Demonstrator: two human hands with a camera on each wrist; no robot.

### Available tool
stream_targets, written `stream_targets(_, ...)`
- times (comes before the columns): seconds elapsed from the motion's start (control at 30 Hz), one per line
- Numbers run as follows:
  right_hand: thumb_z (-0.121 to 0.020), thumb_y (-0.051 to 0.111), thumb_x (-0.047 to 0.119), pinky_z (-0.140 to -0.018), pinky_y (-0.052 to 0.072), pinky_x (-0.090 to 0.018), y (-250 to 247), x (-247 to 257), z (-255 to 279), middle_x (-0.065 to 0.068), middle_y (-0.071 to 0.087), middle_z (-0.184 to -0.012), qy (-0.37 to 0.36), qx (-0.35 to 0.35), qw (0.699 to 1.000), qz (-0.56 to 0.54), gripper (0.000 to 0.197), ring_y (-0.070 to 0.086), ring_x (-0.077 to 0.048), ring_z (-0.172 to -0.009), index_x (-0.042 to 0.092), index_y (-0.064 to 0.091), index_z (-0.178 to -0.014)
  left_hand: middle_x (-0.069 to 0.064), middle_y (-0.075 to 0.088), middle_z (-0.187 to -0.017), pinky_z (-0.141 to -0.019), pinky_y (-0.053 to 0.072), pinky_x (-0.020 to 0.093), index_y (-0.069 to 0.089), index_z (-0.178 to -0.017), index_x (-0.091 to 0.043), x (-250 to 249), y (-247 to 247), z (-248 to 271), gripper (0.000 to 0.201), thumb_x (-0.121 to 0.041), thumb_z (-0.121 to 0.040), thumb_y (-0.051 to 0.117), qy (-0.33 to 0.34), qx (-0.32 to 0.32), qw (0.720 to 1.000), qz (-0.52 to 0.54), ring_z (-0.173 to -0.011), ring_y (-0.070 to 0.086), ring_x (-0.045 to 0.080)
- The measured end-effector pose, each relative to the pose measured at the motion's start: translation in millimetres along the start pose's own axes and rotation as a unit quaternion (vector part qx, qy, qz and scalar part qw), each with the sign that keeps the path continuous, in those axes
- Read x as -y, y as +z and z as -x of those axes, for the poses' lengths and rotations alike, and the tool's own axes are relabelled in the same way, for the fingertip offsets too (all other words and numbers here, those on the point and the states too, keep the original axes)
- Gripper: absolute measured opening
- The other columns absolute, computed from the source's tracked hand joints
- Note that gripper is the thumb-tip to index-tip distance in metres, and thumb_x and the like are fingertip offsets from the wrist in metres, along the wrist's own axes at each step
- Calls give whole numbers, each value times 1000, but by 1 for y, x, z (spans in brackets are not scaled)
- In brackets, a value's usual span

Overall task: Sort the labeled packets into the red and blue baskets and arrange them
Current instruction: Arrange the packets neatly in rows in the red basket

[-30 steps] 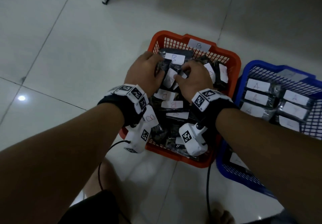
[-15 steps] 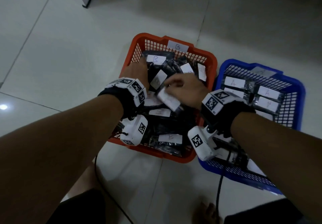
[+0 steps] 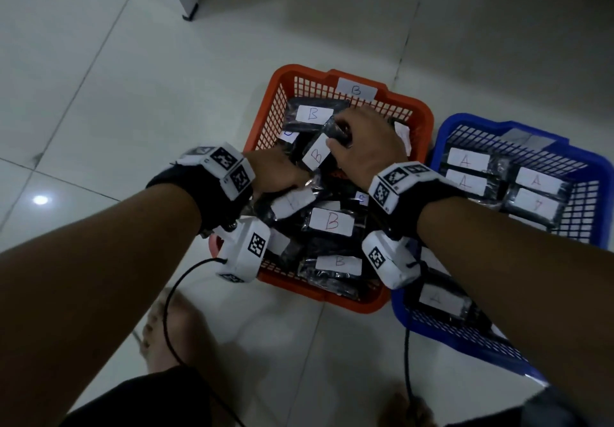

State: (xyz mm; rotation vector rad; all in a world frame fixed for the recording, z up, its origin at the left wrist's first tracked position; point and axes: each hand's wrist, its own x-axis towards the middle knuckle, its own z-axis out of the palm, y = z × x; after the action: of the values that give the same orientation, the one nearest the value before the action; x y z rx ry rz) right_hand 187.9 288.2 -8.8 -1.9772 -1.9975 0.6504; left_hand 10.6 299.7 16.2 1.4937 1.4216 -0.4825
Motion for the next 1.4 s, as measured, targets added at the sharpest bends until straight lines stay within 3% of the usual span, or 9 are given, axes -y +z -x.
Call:
stream_targets(0.17, -84, 70, 30, -106, 39, -41, 15, 2, -9, -3, 47, -137, 24, 13, 999, 17, 58, 41, -25, -129, 24, 46, -137, 13, 72, -84, -80, 54, 37, 71, -86, -2, -3, 0, -15, 54, -48, -95, 43, 23, -117, 991, -51, -77, 67, 26)
stream_targets(0.43, -85, 70, 22, -82, 52, -30, -9, -16, 9, 8, 63, -101, 51, 50, 988, -140, 18, 61, -11, -94, 27, 59, -99, 7, 67, -112, -86, 50, 35, 67, -112, -18, -14, -25, -30, 26, -20, -86, 62, 161, -316, 927, -120, -100, 63, 27)
stream_targets(0.7, -88, 62, 18, -79, 56, -34, -30, -29, 40, 14, 67, -82, 123, 12, 961, -248, 11, 64, -5, -82, 20, 72, -89, 14, 60, -122, -90, 46, 35, 57, -125, -12, -28, -35, -68, 51, -19, -77, 72, 163, -243, 944, -155, -110, 58, 32)
stream_targets(0.8, -87, 64, 33, -78, 56, -36, -27, -28, 50, 12, 68, -84, 72, 141, 979, -127, 16, 63, -6, -80, 23, 73, -79, 18, 47, -134, -97, 46, 43, 43, -140, -15, -28, -34, -78, 78, -30, -72, 79, 131, -226, 949, -178, -117, 52, 37)
stream_targets(0.87, -87, 62, 45, -73, 52, -30, -26, -30, 51, 14, 60, -88, 54, 107, 992, -24, 26, 58, -6, -83, 24, 68, -72, 19, 40, -137, -97, 47, 45, 40, -142, -17, -30, -34, -81, 90, -37, -67, 84, 115, -213, 951, -193, -117, 50, 39)
stream_targets(0.97, -89, 62, 40, -81, 42, -26, -30, -31, 40, 5, 52, -109, 68, -42, 997, -12, 21, 51, -12, -100, 21, 66, -95, 16, 41, -132, -94, 47, 42, 47, -135, -17, -28, -33, -73, 88, -45, -61, 85, 119, -209, 952, -190, -114, 49, 35)
stream_targets(1.07, -89, 64, 32, -97, 44, -34, -27, -31, 23, -2, 47, -133, 121, -7, 992, -20, 40, 49, -22, -120, 18, 54, -125, 11, 48, -127, -89, 48, 35, 53, -128, -17, -31, -34, -54, 81, -46, -60, 85, 131, -201, 957, -165, -109, 52, 28)
stream_targets(1.23, -85, 68, 23, -96, 43, -29, -11, -31, 13, -3, 56, -128, 119, 32, 991, -44, 50, 54, -23, -118, 17, 51, -132, -5, 56, -121, -87, 45, 30, 54, -124, -24, -34, -32, -20, 80, -55, -57, 85, 37, -13, 977, -212, -107, 54, 18)
stream_targets(1.4, -84, 66, 28, -81, 47, -28, -2, -38, 14, -3, 59, -113, 115, 69, 987, -86, 29, 58, -18, -101, 20, 60, -111, -6, 67, -112, -87, 41, 24, 69, -107, -21, -35, -24, -12, 73, -75, -59, 65, -1, 107, 972, -211, -103, 60, 12)
